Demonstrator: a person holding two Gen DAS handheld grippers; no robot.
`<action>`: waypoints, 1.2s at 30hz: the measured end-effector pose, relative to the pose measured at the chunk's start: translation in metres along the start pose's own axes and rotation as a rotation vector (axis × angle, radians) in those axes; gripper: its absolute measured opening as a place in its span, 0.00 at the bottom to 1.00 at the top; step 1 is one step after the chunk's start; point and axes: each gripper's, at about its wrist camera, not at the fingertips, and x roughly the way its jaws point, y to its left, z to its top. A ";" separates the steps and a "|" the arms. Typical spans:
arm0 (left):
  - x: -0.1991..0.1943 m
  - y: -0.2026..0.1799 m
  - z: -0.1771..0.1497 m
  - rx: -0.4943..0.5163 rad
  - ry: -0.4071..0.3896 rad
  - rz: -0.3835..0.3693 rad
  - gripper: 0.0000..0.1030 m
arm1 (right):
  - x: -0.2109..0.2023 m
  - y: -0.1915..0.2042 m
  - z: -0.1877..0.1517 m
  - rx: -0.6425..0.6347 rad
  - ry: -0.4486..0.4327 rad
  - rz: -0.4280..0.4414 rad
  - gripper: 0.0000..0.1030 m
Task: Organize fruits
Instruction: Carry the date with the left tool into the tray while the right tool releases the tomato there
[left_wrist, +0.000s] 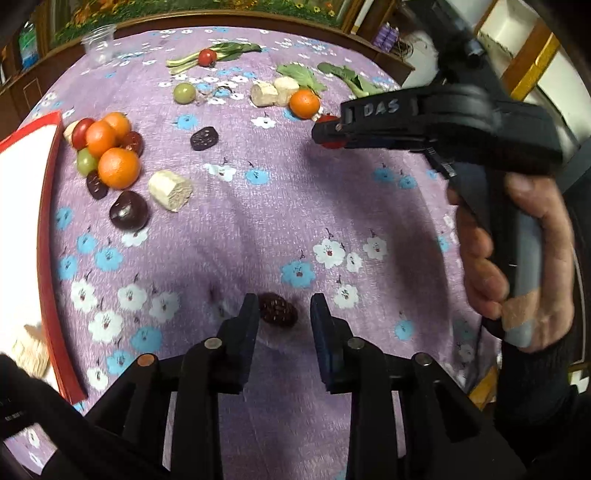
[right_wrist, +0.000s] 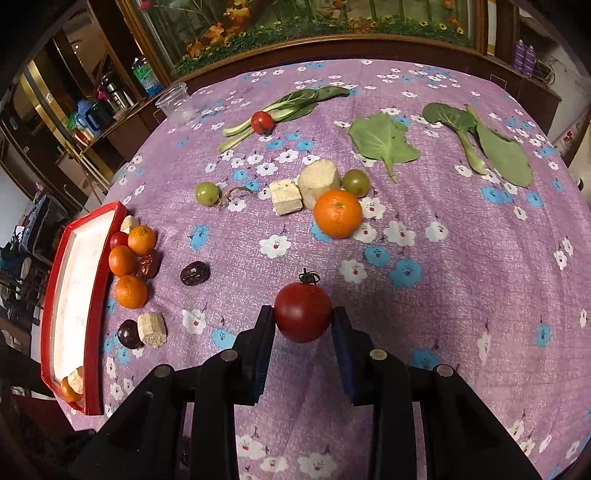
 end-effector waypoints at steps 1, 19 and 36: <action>0.003 -0.001 0.002 0.008 -0.002 0.031 0.25 | -0.002 -0.001 -0.001 0.003 -0.003 0.004 0.31; -0.008 0.004 -0.007 -0.021 -0.033 0.076 0.15 | -0.054 0.009 -0.043 -0.017 -0.054 0.058 0.31; -0.109 0.063 -0.015 -0.206 -0.164 0.149 0.15 | -0.112 0.106 -0.072 -0.202 -0.095 0.188 0.31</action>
